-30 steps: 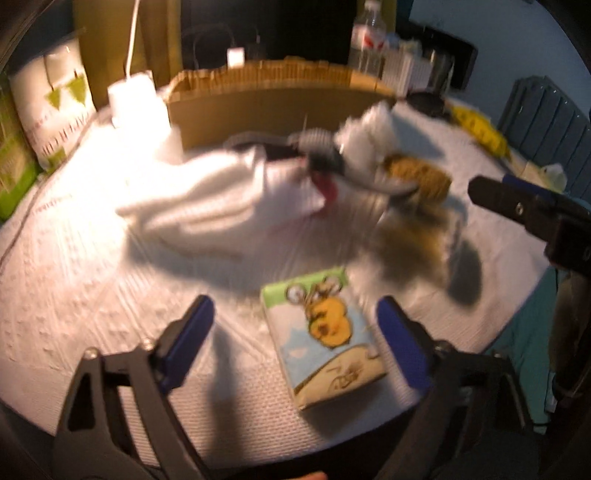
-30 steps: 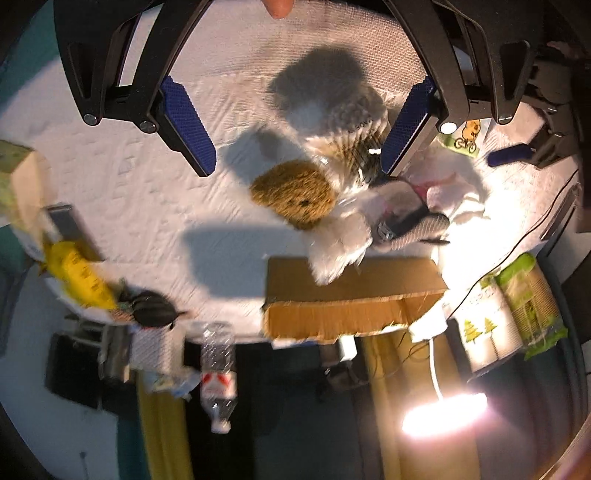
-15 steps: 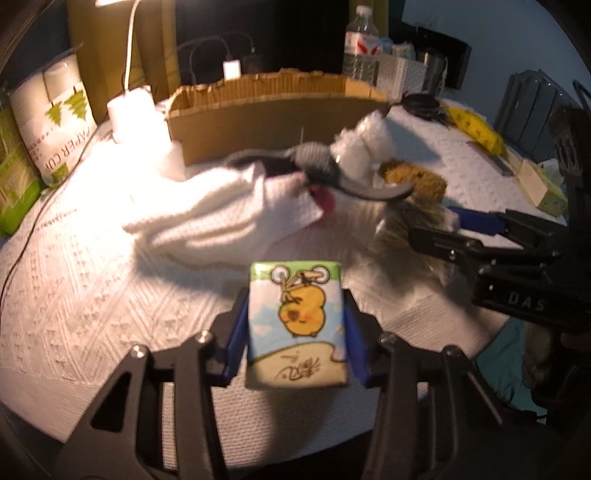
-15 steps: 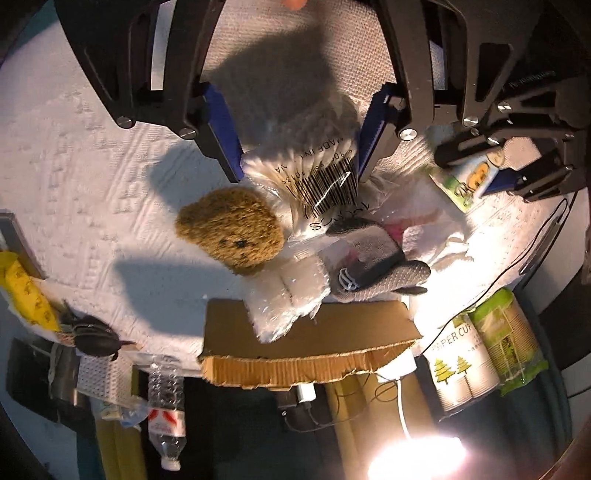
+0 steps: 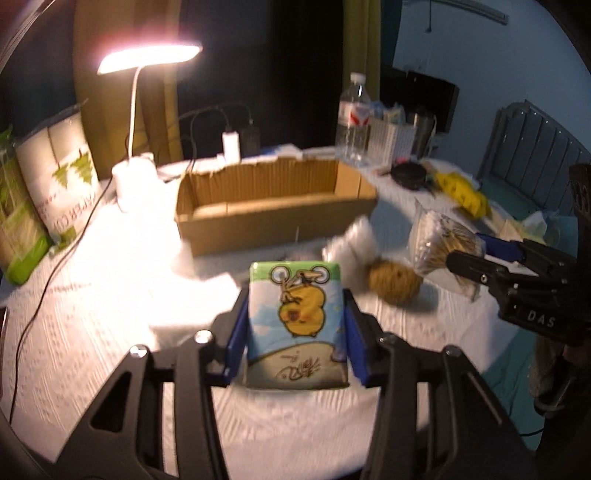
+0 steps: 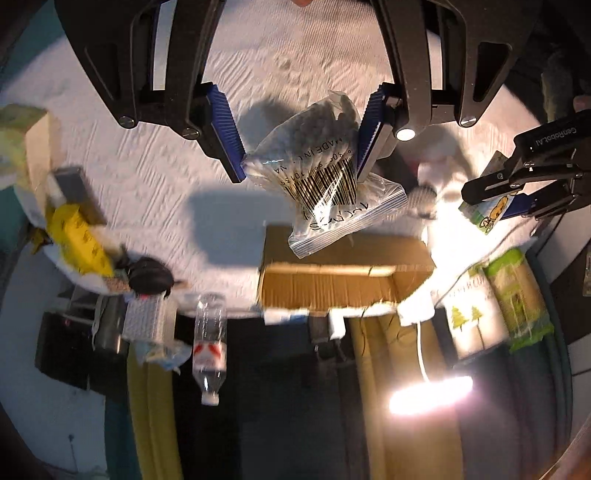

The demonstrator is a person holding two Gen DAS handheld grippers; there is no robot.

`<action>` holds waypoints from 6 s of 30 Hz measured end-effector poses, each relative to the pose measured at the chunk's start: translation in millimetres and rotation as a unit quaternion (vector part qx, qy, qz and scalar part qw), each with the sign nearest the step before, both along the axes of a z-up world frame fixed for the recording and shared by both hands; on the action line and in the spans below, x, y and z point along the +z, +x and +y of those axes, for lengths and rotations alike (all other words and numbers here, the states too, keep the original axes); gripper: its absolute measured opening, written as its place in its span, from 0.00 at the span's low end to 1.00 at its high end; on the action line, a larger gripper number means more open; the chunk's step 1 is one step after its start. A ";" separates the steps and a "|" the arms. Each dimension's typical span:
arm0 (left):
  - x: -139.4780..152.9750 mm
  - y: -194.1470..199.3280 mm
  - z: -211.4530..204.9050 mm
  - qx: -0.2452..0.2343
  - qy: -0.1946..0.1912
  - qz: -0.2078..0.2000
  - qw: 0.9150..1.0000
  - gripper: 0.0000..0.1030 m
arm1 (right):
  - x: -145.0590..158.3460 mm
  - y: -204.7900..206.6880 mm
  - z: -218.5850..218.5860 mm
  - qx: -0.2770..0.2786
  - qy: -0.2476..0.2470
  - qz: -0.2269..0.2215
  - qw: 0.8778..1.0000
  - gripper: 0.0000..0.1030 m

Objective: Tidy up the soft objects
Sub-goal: 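Drop the tissue pack in the box with left tool while right drops swab bag, then grasp the brown sponge with the right tool and lift it, then drop bubble wrap in the box with left tool while right drops the sponge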

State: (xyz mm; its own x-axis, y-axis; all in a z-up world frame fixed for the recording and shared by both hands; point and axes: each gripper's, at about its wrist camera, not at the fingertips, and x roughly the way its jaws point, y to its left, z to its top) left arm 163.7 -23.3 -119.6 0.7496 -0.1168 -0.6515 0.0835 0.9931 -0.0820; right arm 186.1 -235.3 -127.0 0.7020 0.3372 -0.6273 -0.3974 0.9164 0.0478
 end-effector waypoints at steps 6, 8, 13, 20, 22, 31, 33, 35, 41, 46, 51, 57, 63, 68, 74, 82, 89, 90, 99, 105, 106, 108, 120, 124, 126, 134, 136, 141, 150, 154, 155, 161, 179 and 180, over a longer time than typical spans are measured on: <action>15.9 30.7 4.7 0.005 -0.005 -0.019 1.000 0.46 | 11.4 30.5 5.2 0.004 0.004 -0.014 1.000 0.59; 18.8 41.0 5.9 0.008 -0.006 -0.021 1.000 0.46 | 13.5 41.0 7.4 0.008 0.005 -0.017 1.000 0.59; 22.1 67.7 7.7 0.010 -0.013 -0.033 0.999 0.46 | 12.7 75.2 10.9 0.015 0.009 -0.019 1.000 0.59; 16.5 114.1 13.6 0.030 -0.045 -0.046 0.998 0.46 | 6.8 121.4 16.7 0.023 0.021 -0.012 0.999 0.59; 14.1 129.9 13.7 0.032 -0.049 -0.046 0.997 0.46 | 3.8 133.2 18.6 0.026 0.025 -0.007 0.999 0.59; -9.8 173.7 5.3 0.027 -0.059 -0.020 0.998 0.46 | -7.8 163.1 32.9 0.043 0.030 0.008 0.999 0.59; -15.4 178.1 5.8 0.029 -0.061 -0.012 0.998 0.46 | -12.1 166.7 34.7 0.044 0.030 0.013 0.999 0.59; -20.6 182.6 5.9 0.030 -0.060 -0.004 0.998 0.47 | -15.9 169.7 35.7 0.045 0.030 0.017 0.998 0.60; -24.8 185.9 9.4 0.036 -0.069 0.004 0.997 0.68 | -19.1 173.2 38.2 0.044 0.030 0.019 0.998 0.64; -17.3 175.4 15.2 0.045 -0.070 -0.006 0.997 0.73 | -16.8 168.6 39.4 0.041 0.025 0.020 0.999 0.66; -9.1 156.6 23.2 0.051 -0.069 -0.013 0.996 0.73 | -6.0 154.2 36.7 0.033 0.023 0.008 0.999 0.66; 0.6 129.1 27.2 0.051 -0.070 -0.024 0.996 0.73 | 3.7 129.3 33.4 0.025 0.018 -0.001 1.000 0.66; 5.1 101.6 25.1 0.043 -0.071 -0.030 0.996 0.73 | 7.7 103.3 30.7 0.022 0.015 -0.006 1.000 0.66; 4.7 85.4 20.9 0.038 -0.069 -0.029 0.996 0.73 | 5.8 85.5 23.8 0.015 0.012 -0.006 1.000 0.66; -3.9 67.2 14.3 0.039 -0.067 -0.021 0.997 0.73 | -14.9 72.6 12.7 0.004 0.005 0.017 1.000 0.66; -20.0 50.1 3.3 0.042 -0.069 -0.003 0.997 0.80 | -53.5 63.1 14.4 0.025 -0.010 0.054 0.998 0.76; -20.7 47.6 -7.2 0.044 -0.054 0.003 0.998 0.81 | -78.5 66.3 21.8 0.040 -0.022 0.087 0.995 0.73; -20.5 48.7 -9.1 0.043 -0.052 0.004 0.998 0.81 | -80.4 66.5 22.4 0.043 -0.024 0.091 0.995 0.66; -23.7 68.0 -41.0 0.024 -0.031 0.019 0.999 0.81 | -71.9 68.8 -5.1 0.038 -0.009 0.073 0.997 0.55; -32.0 92.5 -68.3 0.008 -0.024 0.036 0.999 0.81 | -62.8 79.6 -34.5 0.022 0.005 0.061 0.998 0.55; -33.7 97.2 -72.9 0.005 -0.022 0.039 0.999 0.81 | -61.6 82.0 -39.3 0.020 0.008 0.060 0.998 0.55; -40.1 109.6 -80.5 0.005 -0.013 0.049 0.999 0.81 | -59.4 86.5 -48.0 0.015 0.013 0.056 0.998 0.55; -80.3 165.9 -104.3 0.012 0.014 0.112 0.993 0.80 | -60.1 109.6 -84.6 -0.005 0.036 0.054 0.998 0.55; -84.6 169.6 -108.0 0.003 0.015 0.119 0.993 0.62 | -63.3 109.9 -86.2 -0.006 0.036 0.058 0.998 0.55; -83.9 169.3 -109.3 -0.001 0.016 0.113 0.993 0.60 | -61.5 108.7 -85.0 -0.005 0.035 0.055 0.998 0.55; -65.4 149.9 -104.1 -0.023 0.002 0.084 0.996 0.59 | -45.6 95.9 -72.6 -0.002 0.029 0.037 0.999 0.55; -58.8 141.5 -102.5 -0.028 -0.002 0.075 0.997 0.59 | -40.5 90.4 -67.2 0.000 0.026 0.031 0.999 0.55; -38.1 117.4 -90.7 -0.034 -0.008 0.047 0.998 0.59 | -26.6 78.0 -51.7 0.007 0.019 0.016 1.000 0.55; 0.2 85.9 -48.4 -0.020 -0.011 -0.009 1.000 0.59 | -5.6 63.8 -14.6 0.026 0.013 -0.008 1.000 0.55; 10.7 78.0 -21.8 -0.008 -0.012 -0.026 1.000 0.59 | 3.6 60.5 5.4 0.038 0.006 -0.017 0.999 0.55; 12.6 76.9 -15.3 -0.004 -0.013 -0.029 0.999 0.59 | 5.6 60.3 9.6 0.040 0.006 -0.019 0.999 0.55; 18.7 77.0 26.9 0.019 -0.019 -0.043 0.999 0.59 | 17.0 64.7 34.0 0.044 0.007 -0.029 0.999 0.55; -6.9 137.2 94.2 0.050 -0.039 -0.024 0.998 0.60 | 20.6 113.9 105.5 0.063 0.003 -0.039 0.997 0.56; -9.8 141.2 94.7 0.049 -0.040 -0.021 0.998 0.60 | 19.1 118.1 108.4 0.063 0.003 -0.038 0.997 0.56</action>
State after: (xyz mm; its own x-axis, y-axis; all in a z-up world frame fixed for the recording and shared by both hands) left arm 304.9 71.5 -129.3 0.7860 -0.0920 -0.6114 -0.0089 0.9871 -0.1600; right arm 304.2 -126.9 -107.9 0.6993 0.4298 -0.5711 -0.5125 0.8585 0.0185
